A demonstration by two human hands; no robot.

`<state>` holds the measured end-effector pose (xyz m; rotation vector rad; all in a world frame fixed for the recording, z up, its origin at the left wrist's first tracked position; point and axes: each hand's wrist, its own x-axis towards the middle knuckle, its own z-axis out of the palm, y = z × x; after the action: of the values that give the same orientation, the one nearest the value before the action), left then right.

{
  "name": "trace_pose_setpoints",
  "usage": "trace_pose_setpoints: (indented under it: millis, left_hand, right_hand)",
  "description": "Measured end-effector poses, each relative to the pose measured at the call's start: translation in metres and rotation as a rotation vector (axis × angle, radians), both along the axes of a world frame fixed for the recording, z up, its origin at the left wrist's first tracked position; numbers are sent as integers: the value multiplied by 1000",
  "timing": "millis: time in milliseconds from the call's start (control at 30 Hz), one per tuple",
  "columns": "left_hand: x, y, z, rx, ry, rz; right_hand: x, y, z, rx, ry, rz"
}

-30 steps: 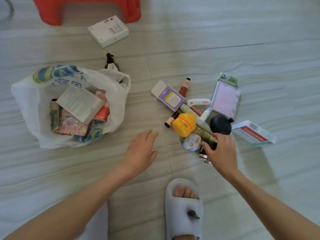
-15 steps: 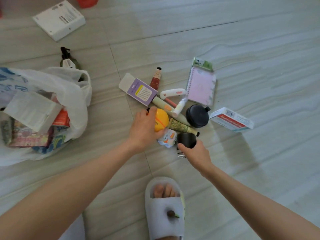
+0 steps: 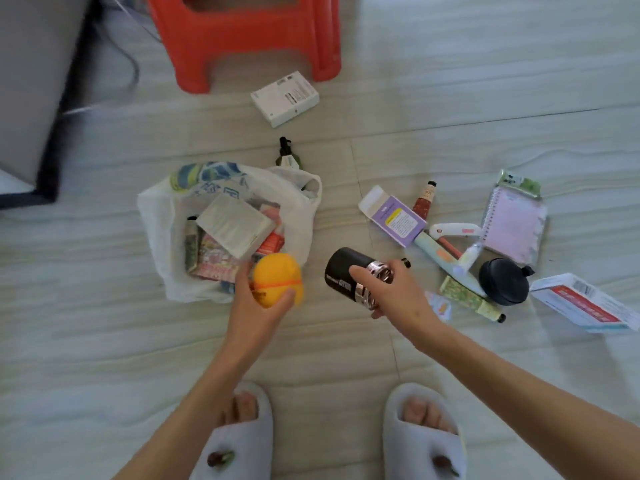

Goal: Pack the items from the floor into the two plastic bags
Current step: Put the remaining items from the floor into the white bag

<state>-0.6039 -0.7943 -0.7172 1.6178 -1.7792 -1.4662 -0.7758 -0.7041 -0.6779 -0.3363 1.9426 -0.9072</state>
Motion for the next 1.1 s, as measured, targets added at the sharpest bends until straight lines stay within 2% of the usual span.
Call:
trace_pose_setpoints:
  millis: [67, 167, 233, 400, 500, 633, 767, 900, 1033, 1100]
  left_hand:
    - [21, -19, 2, -11, -28, 78]
    - [43, -47, 4, -85, -88, 155]
    - [49, -65, 5, -135, -120, 188]
    - [50, -104, -1, -243, -164, 192]
    - [47, -123, -9, -390, -223, 139]
    - [45, -143, -22, -635, -501, 55]
    - [54, -160, -32, -622, -619, -43]
    - [70, -162, -38, -531, -541, -85]
    - [86, -158, -37, -607, -585, -120]
    - [91, -159, -36, -520, -542, -49]
  right_hand:
    - [20, -34, 6, 14, -144, 21]
    - [49, -84, 9, 27, -245, 62]
    - [64, -114, 7, 40, -207, 90]
    - [88, -169, 3, -57, 122, 113]
    - [99, -188, -6, -62, 136, 60]
    - [109, -199, -17, -122, 115, 107]
    - [113, -205, -20, -117, 55, 256]
    - [112, -195, -27, -107, 237, 363]
    - [97, -185, -28, -159, 567, 488]
    - [90, -182, -27, -131, 723, 538]
